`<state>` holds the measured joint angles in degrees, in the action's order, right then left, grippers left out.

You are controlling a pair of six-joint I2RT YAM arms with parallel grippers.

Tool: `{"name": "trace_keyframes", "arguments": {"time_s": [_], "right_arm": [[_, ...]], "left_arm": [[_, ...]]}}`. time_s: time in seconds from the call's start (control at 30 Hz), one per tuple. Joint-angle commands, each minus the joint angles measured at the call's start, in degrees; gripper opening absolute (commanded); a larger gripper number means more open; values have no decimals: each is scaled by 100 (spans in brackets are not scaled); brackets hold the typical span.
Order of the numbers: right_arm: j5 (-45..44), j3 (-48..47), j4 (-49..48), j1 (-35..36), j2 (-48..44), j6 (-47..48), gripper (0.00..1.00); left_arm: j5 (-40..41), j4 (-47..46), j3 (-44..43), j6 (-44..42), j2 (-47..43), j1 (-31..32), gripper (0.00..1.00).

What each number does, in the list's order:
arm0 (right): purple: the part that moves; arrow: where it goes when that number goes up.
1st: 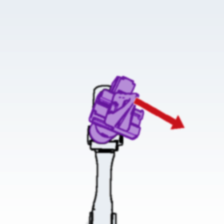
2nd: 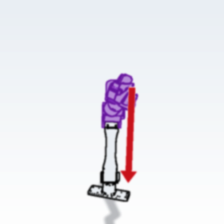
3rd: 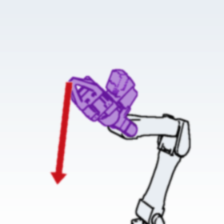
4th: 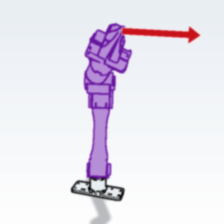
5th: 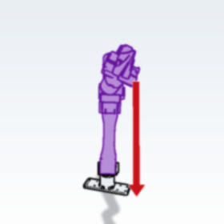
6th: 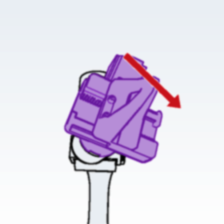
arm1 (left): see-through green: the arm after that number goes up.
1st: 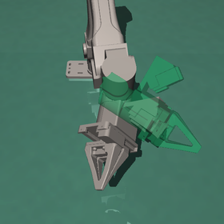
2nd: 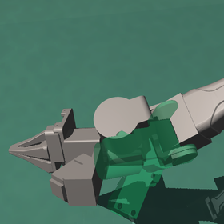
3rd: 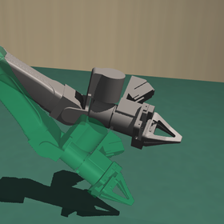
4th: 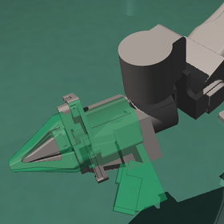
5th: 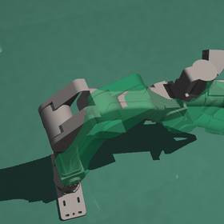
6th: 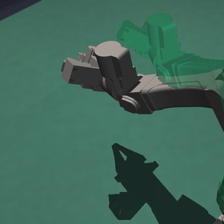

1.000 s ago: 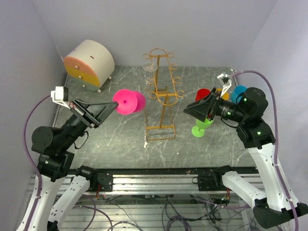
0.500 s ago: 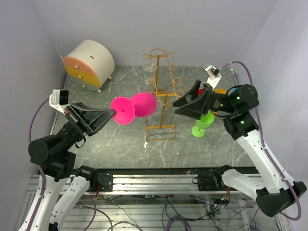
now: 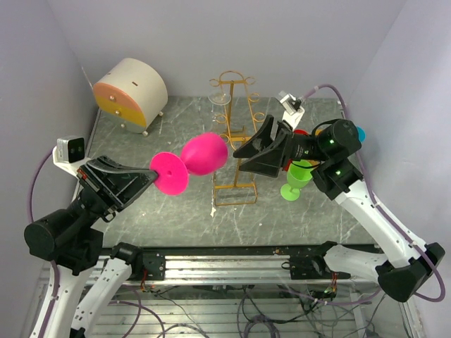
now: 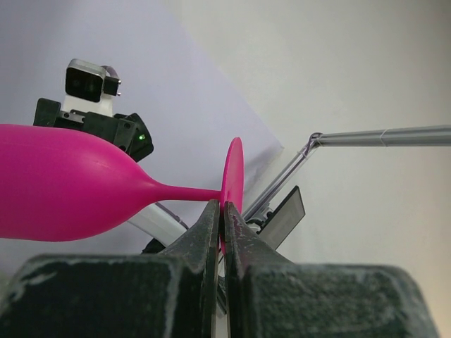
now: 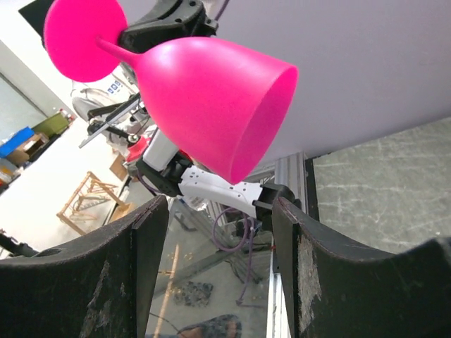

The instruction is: Take the wine glass off the wine glass rack

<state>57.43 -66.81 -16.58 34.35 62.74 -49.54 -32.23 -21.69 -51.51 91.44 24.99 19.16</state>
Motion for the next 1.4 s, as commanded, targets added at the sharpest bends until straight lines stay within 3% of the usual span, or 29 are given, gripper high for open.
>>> {"name": "trace_keyframes", "arguments": {"time_s": [0.0, 0.13, 0.37, 0.57, 0.8, 0.93, 1.03, 1.17, 1.27, 1.37], "right_arm": [[94, 18, -1043, 61, 79, -277, 60], [169, 234, -2129, 144, 286, -887, 60], [88, 18, -1958, 425, 594, -658, 58], [66, -41, -2399, 751, 722, -782, 57], [-67, -122, -2246, 1004, 671, -471, 19], [-395, -83, -1576, 1008, 368, 70, 0], [-792, -37, -1029, 1006, 99, 607, 0], [-1453, -185, 5, 1004, -284, 1287, 0], [-2370, -416, 1000, 1004, -626, 1899, 0], [-3594, -723, 2007, 1008, -951, 2399, 0]], "left_arm": [[-32, -456, 124, 198, -73, -26, 9], [-8, -458, 157, 222, -108, -26, 9], [-10, -445, 92, 189, -88, -26, 9], [-29, -390, 130, 130, -84, -26, 9], [36, -328, 313, 133, -112, -26, 9], [147, -60, 338, 26, -174, -26, 10], [326, 526, 273, -250, -269, -26, 17], [542, 1344, 136, -722, -367, -26, 36], [716, 2240, -93, -1214, -336, -26, 46], [952, 3115, -342, -1734, -262, -26, 49]]}}
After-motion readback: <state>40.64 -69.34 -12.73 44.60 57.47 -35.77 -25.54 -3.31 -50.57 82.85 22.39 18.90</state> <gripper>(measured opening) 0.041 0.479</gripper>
